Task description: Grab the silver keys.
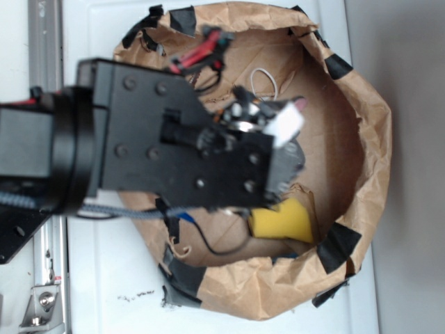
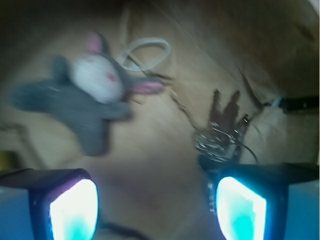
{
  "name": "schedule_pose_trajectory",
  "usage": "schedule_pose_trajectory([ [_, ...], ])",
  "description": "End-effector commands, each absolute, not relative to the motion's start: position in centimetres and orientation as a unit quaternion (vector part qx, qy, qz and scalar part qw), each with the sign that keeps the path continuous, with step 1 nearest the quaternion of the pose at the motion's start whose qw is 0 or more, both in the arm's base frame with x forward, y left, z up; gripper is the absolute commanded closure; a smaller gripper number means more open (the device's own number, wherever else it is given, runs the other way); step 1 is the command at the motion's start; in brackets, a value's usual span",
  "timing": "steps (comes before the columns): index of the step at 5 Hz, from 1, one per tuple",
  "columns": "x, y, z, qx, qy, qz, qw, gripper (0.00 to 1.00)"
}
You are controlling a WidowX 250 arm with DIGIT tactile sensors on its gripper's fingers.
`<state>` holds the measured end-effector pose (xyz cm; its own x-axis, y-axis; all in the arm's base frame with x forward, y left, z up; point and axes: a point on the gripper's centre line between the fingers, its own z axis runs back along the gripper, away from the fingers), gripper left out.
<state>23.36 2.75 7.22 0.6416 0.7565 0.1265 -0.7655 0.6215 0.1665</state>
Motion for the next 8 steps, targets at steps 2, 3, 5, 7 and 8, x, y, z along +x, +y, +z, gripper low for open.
schedule_pose_trajectory([
  [2,20.8,4.9,6.7,0.079,-0.026,0.390,0.917,0.00],
  [3,20.6,5.0,6.8,0.073,-0.027,0.385,0.920,0.00],
  [5,20.4,5.1,6.7,0.072,-0.033,0.380,0.922,0.00],
  [7,19.7,6.3,8.1,0.078,-0.050,0.376,0.922,0.00],
  [8,19.7,6.5,9.2,0.081,-0.055,0.376,0.922,0.00],
])
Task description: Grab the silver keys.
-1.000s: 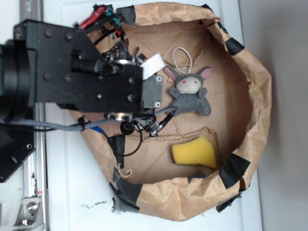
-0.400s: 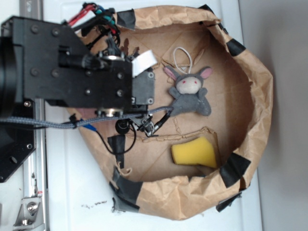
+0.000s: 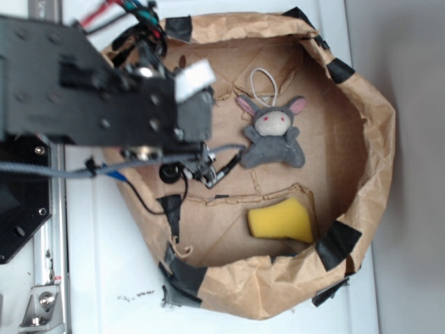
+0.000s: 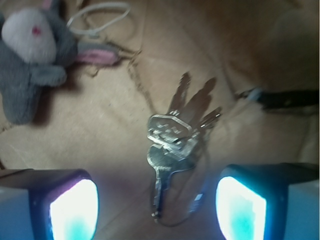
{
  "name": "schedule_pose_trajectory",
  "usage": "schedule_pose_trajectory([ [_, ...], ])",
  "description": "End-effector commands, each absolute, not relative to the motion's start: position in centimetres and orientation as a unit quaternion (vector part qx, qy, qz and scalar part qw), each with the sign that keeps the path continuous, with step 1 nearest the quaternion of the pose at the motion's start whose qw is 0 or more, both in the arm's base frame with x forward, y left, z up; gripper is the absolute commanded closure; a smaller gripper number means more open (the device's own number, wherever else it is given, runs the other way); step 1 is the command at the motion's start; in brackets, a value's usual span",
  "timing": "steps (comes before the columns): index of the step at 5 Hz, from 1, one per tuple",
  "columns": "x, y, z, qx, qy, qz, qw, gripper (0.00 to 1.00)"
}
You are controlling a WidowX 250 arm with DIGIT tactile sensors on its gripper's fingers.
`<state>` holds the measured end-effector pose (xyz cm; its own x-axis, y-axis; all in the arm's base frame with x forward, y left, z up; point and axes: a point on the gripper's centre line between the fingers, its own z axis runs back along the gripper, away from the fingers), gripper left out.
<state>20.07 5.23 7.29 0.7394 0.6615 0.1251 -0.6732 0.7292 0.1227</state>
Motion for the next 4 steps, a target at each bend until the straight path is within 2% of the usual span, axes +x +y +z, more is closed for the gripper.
schedule_pose_trajectory([
  [1,19.6,6.5,8.6,0.093,-0.051,0.373,0.922,0.00],
  [2,19.8,6.7,7.3,0.113,-0.048,0.369,0.921,0.00],
  [4,19.9,7.0,6.6,0.121,-0.051,0.366,0.921,0.00],
])
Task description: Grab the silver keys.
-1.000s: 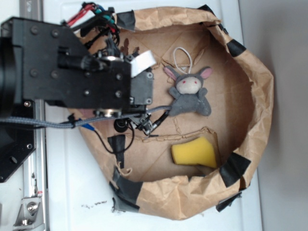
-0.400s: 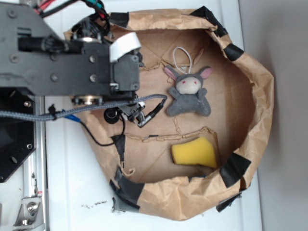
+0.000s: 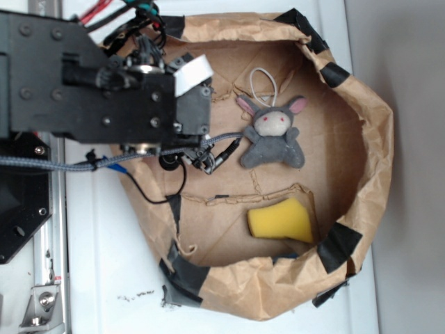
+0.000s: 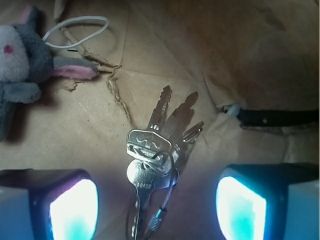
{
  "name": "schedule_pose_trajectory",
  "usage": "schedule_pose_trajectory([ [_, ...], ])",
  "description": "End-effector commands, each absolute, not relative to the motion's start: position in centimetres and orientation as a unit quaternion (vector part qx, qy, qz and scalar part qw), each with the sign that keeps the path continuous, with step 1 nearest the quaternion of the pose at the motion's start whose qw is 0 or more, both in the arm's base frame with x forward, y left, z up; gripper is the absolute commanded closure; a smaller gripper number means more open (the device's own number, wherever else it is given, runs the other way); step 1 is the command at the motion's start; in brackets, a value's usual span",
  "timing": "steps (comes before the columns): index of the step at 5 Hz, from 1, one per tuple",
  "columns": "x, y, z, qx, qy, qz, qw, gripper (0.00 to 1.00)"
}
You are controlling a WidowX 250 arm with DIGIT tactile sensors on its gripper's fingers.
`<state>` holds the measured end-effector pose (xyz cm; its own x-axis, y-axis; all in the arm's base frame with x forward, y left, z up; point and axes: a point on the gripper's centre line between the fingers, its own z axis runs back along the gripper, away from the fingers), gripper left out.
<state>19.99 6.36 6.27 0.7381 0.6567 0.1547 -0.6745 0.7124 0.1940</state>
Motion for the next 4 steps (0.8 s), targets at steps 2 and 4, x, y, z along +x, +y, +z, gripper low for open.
schedule_pose_trajectory([
  [2,19.8,6.6,5.3,0.119,-0.046,0.354,0.927,0.00],
  [4,19.8,5.8,3.4,0.081,-0.017,0.358,0.930,0.00],
])
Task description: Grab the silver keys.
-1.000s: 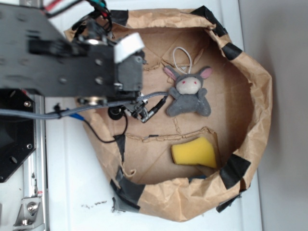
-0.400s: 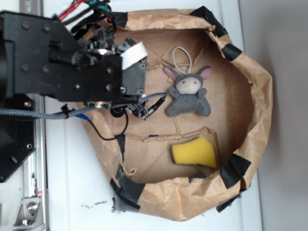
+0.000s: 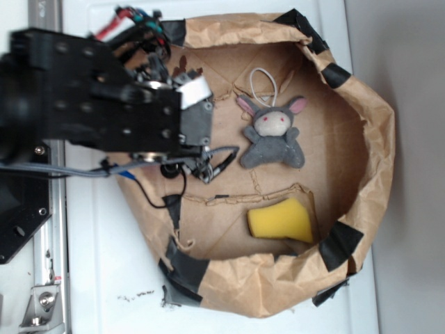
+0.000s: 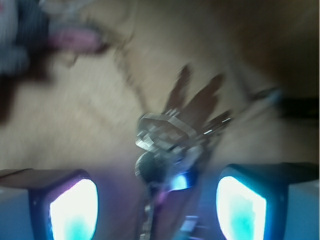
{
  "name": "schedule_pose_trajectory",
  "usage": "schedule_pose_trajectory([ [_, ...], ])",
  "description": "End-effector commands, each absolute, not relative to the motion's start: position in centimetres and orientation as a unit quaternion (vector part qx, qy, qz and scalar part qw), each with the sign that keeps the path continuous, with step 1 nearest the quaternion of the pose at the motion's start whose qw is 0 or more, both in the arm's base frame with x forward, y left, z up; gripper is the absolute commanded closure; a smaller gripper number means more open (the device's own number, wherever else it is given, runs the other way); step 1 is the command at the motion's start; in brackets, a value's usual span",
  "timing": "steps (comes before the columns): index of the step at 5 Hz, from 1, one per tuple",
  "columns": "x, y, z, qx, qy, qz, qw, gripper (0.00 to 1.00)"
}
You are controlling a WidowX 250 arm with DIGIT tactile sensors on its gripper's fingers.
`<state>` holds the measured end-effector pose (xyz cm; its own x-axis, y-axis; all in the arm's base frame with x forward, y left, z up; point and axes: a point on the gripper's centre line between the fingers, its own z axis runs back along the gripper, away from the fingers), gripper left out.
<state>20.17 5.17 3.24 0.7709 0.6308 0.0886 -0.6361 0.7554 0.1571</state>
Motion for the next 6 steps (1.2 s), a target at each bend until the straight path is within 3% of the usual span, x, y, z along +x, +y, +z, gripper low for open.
schedule_pose_trajectory([
  [1,19.2,6.0,3.1,0.082,-0.026,0.359,0.929,1.00],
  [5,18.0,6.3,3.4,0.088,-0.026,0.371,0.924,1.00],
  [6,18.5,6.2,5.1,0.091,-0.008,0.379,0.921,1.00],
])
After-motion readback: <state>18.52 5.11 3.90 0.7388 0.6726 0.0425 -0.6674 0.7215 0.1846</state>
